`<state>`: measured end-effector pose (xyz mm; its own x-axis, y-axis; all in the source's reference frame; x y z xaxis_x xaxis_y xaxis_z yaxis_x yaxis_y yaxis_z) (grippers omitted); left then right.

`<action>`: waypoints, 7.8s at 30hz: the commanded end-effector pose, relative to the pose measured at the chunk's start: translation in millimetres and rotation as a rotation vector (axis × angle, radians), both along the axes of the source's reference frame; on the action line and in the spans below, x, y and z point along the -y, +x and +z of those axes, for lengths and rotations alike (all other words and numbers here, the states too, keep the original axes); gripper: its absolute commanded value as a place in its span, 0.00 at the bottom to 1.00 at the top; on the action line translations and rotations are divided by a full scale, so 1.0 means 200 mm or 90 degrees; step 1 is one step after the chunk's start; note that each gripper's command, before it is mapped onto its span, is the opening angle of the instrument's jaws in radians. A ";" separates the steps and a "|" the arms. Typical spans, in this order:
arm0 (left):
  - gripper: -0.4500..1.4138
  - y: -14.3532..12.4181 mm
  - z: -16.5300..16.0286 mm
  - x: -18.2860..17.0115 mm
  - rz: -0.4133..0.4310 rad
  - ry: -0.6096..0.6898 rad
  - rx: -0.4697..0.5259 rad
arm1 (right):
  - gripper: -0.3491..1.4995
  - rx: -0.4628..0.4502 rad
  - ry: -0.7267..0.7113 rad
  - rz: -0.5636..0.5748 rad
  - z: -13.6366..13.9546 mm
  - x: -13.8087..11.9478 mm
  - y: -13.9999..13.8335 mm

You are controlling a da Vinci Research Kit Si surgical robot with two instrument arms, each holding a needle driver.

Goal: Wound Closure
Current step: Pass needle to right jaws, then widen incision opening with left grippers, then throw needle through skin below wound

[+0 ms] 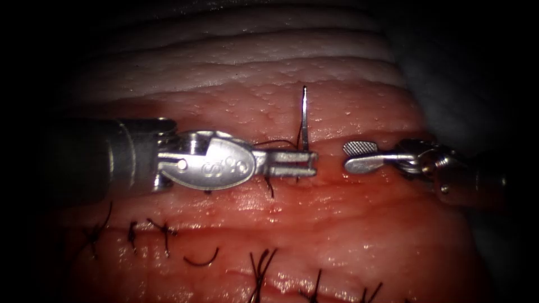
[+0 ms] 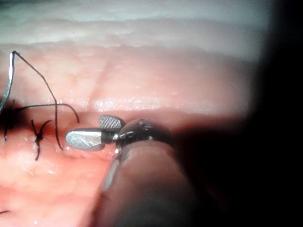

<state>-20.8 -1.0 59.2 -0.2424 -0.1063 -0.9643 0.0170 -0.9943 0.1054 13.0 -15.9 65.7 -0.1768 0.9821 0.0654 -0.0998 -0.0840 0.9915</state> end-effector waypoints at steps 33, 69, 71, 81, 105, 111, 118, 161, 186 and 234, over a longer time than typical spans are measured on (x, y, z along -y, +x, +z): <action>0.00 -0.016 0.018 0.022 -0.005 -0.091 -0.026 | 0.64 -0.062 0.112 0.075 -0.015 0.004 0.036; 0.00 -0.004 0.027 0.015 -0.053 0.185 -0.062 | 0.00 0.038 -0.210 0.108 -0.006 -0.006 0.023; 0.00 -0.004 0.035 0.014 -0.039 0.212 -0.106 | 0.00 0.036 -0.225 0.114 -0.007 -0.007 0.021; 0.00 -0.011 0.072 0.018 0.073 0.254 -0.358 | 0.00 0.037 -0.274 0.105 -0.009 -0.004 0.021; 0.00 -0.014 0.101 0.013 0.128 0.303 -0.463 | 0.00 0.075 -0.431 0.102 -0.005 -0.008 0.026; 0.16 -0.013 0.094 0.022 0.156 0.339 -0.481 | 0.00 0.110 -0.500 0.102 0.005 -0.019 0.025; 0.32 -0.012 0.089 0.019 0.157 0.354 -0.477 | 0.00 0.152 -0.611 0.095 0.011 -0.018 0.029; 0.35 -0.007 0.058 0.012 0.015 0.354 -0.407 | 0.00 0.201 -0.852 -0.018 0.027 0.014 0.041; 0.24 -0.016 0.056 0.047 -0.010 0.336 -0.373 | 0.00 0.196 -0.747 -0.033 0.030 0.000 0.040; 0.20 -0.009 0.057 0.058 -0.009 0.339 -0.373 | 0.00 0.063 -0.327 -0.052 0.030 0.004 0.043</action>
<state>-22.2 -12.5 70.1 -0.7243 0.3409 -0.5993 -0.0906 -0.9087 -0.4075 20.9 -16.7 71.3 -0.0804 0.8968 -0.4351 -0.1811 0.4161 0.8911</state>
